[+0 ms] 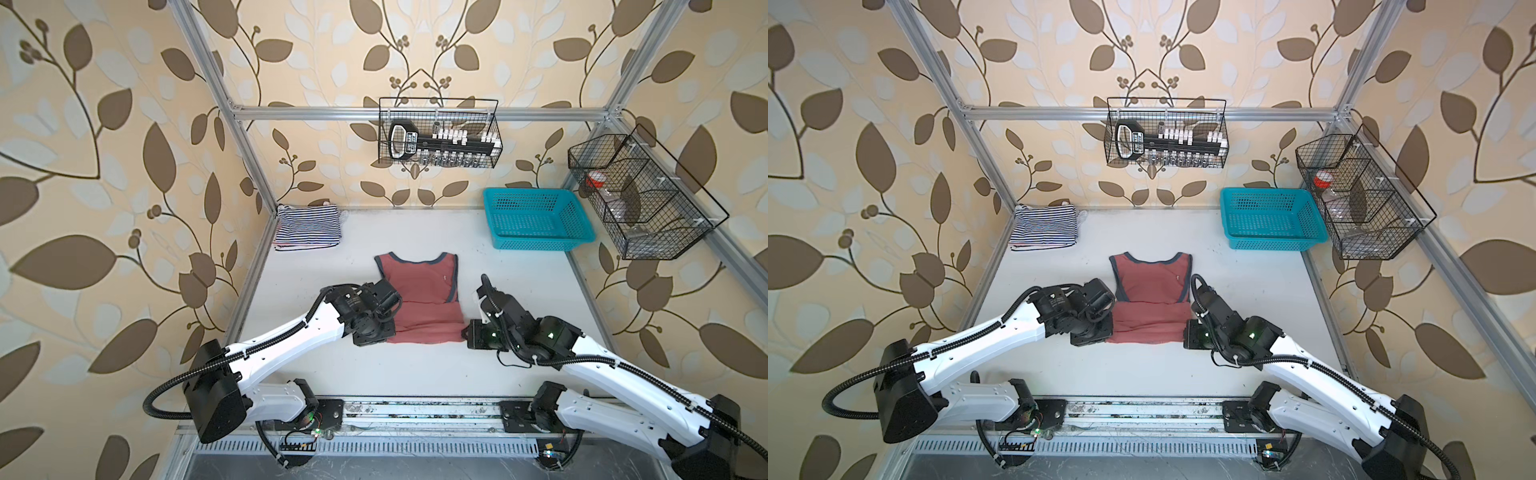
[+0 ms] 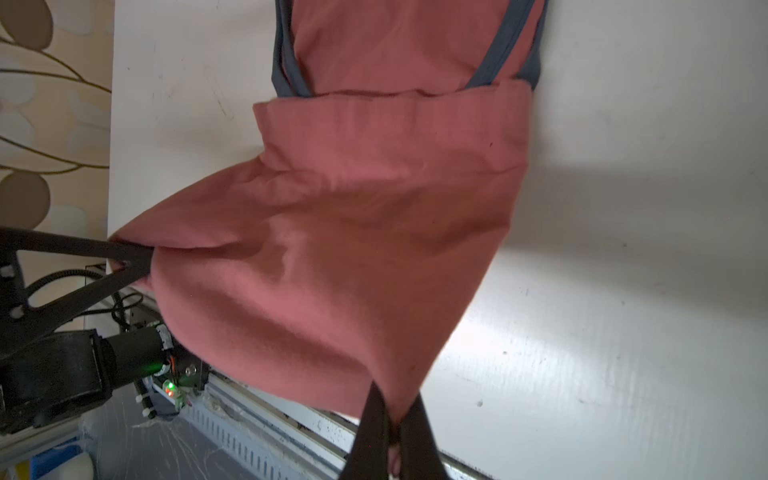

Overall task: Fold and stack the tank tops
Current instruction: 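Lift the near edge with both grippers and fold it over toward the neckline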

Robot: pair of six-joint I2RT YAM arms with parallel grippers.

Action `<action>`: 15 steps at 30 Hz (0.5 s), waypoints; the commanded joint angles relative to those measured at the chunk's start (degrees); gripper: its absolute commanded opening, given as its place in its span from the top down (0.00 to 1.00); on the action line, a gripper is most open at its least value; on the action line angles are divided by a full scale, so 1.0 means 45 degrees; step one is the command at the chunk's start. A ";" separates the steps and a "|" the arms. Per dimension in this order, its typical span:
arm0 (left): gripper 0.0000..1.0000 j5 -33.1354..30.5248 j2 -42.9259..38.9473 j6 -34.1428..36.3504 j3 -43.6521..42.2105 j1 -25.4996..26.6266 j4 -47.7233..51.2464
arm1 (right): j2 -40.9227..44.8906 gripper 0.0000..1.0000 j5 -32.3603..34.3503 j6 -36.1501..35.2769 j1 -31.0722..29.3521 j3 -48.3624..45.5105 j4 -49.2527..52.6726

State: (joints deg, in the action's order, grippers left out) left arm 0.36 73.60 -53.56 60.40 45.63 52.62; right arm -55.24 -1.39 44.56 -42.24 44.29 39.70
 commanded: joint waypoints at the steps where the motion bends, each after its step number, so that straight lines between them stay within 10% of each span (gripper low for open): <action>1: 1.00 -0.0724 0.0361 0.1403 0.1273 -0.0937 0.0870 | -0.0721 1.00 -0.0695 -0.1794 0.0901 0.0996 0.0315; 15: 1.00 0.0386 0.4609 0.4349 0.5979 -0.3576 0.1236 | -0.4767 1.00 -0.3443 -0.4615 0.4757 0.4490 -0.0377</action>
State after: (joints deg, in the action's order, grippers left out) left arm 1.93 92.53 -38.15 82.91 31.53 55.09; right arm -74.65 -13.43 27.92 -23.07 61.78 38.06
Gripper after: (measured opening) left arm 0.045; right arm 0.048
